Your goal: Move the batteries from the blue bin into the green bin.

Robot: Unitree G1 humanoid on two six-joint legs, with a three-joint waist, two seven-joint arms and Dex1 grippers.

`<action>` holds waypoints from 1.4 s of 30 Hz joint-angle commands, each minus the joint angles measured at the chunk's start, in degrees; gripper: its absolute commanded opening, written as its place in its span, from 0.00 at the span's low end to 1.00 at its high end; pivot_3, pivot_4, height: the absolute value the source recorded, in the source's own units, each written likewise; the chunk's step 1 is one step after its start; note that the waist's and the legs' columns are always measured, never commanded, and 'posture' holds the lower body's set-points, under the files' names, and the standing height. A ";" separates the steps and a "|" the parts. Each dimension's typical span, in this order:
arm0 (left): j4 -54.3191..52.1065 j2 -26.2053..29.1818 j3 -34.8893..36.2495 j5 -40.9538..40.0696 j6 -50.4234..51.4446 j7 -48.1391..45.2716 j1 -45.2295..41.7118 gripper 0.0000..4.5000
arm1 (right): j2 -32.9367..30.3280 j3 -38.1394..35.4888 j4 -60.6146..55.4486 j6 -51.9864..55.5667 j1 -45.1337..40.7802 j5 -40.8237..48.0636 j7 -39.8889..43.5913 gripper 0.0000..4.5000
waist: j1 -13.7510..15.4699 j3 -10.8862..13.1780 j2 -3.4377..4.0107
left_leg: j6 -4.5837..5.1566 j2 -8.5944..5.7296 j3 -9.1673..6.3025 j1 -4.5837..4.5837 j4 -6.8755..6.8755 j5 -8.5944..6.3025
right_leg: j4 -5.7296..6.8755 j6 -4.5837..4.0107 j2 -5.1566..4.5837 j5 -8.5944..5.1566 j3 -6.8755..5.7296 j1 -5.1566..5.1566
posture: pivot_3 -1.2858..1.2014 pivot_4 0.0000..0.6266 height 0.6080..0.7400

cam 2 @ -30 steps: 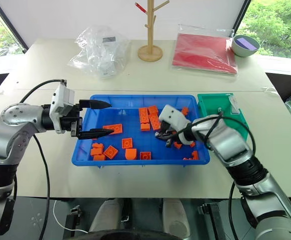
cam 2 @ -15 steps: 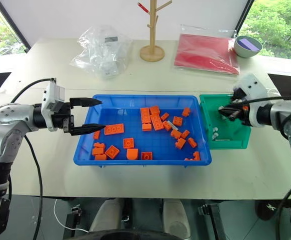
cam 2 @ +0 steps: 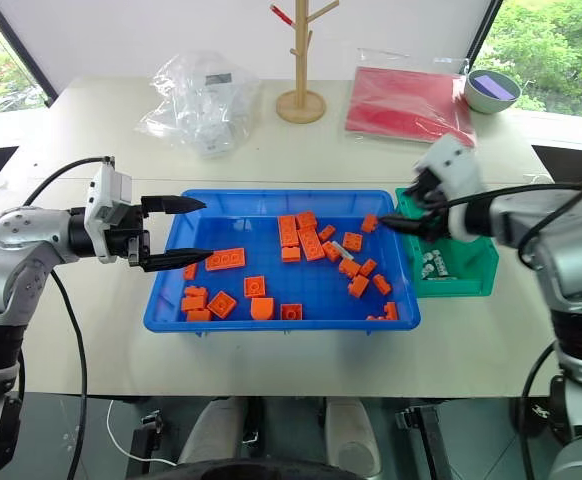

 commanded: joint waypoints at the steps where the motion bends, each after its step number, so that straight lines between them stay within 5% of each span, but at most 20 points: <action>1: -2.77 0.12 0.89 -0.25 -0.67 0.68 0.04 1.00 | 1.58 2.76 -3.08 0.27 1.85 -0.59 -2.31 0.78 | -0.01 0.00 0.00 | 0.00 -0.01 0.00 -0.02 0.01 0.00 | -0.01 0.00 -0.03 0.00 0.00 0.01 | 0.52 0.24 0.97; 22: -3.86 0.71 1.34 -0.25 -0.36 1.77 0.03 1.00 | 12.54 11.64 9.40 -3.61 -1.06 -6.26 -7.21 0.78 | -0.24 -0.01 -0.01 | 0.00 -0.02 0.01 0.03 0.01 0.00 | 0.03 0.01 0.05 0.01 -0.02 0.03 | 0.52 0.24 0.97; 29: -3.58 0.70 1.53 -0.25 -0.47 1.76 -0.29 1.00 | 11.89 12.79 8.63 -5.60 -0.01 -7.71 -6.13 0.24 | -0.25 -0.03 -0.05 | 0.00 -0.02 0.00 0.06 0.02 0.00 | 0.03 0.03 0.06 0.02 -0.03 0.07 | 0.52 0.24 0.97; 42: -2.82 -0.07 0.87 0.16 -1.29 1.67 -0.92 1.00 | 12.06 10.98 0.57 -2.59 -0.78 -4.62 -4.70 0.24 | -0.22 -0.03 -0.05 | 0.00 -0.02 -0.01 0.06 0.01 0.00 | 0.04 0.03 0.06 0.01 -0.04 0.06 | 0.52 0.24 0.97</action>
